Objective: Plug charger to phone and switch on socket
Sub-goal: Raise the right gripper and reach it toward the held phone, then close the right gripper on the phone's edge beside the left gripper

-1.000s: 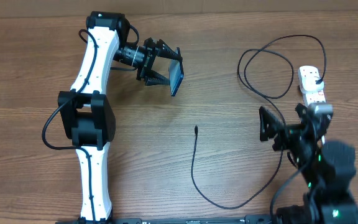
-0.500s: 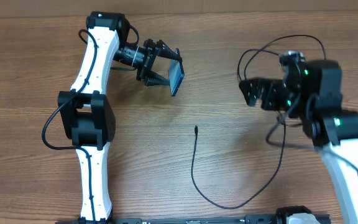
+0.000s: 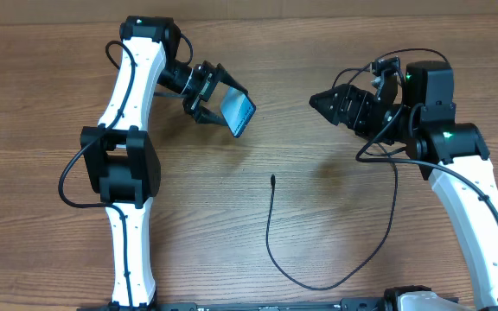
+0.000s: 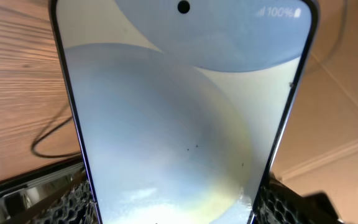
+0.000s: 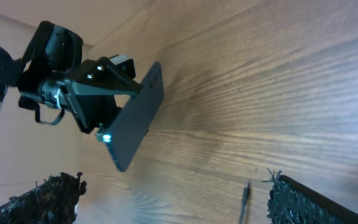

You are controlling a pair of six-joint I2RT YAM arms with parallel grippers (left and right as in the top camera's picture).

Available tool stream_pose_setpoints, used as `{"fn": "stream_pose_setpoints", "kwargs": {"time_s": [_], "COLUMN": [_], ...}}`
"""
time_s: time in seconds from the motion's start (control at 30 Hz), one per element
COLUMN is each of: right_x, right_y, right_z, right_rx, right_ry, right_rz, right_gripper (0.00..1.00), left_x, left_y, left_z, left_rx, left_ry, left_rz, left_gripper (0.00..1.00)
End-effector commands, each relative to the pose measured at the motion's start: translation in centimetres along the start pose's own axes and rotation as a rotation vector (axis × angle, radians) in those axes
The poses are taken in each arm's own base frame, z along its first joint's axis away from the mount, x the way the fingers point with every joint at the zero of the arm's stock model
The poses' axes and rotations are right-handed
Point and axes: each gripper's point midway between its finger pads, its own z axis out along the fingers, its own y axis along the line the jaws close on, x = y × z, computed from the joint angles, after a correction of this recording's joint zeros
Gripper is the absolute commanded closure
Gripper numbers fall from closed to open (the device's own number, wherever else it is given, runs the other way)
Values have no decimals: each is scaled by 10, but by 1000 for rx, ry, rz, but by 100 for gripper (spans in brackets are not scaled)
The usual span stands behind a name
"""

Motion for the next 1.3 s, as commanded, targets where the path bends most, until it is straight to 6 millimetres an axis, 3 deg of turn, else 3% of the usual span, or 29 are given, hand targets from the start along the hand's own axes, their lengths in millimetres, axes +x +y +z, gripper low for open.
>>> {"fn": "stream_pose_setpoints", "kwargs": {"time_s": [0.0,0.3,0.7,0.77,1.27], "right_x": [0,25,64,66,62], "right_y": [7,-4,20,27,17], "right_z": [4,33,69,72,77], "right_rx": [-24,14,64,51,151], "right_ry": [23,131,199,198,123], "right_rz": [90,235,110,93,272], "right_gripper": [0,0,0,2,4], "left_x": [-6,-6,0,2,34], "left_y": [4,10,14,14,-7], "left_z": [-1,7,27,29,60], "left_rx": [-50,-106,-180,-183,-160], "left_ry": [-57,-96,-152,-149,-34], "left_rz": [-100,-255,-445,-464,-473], "left_gripper": [96,96,96,96,96]}}
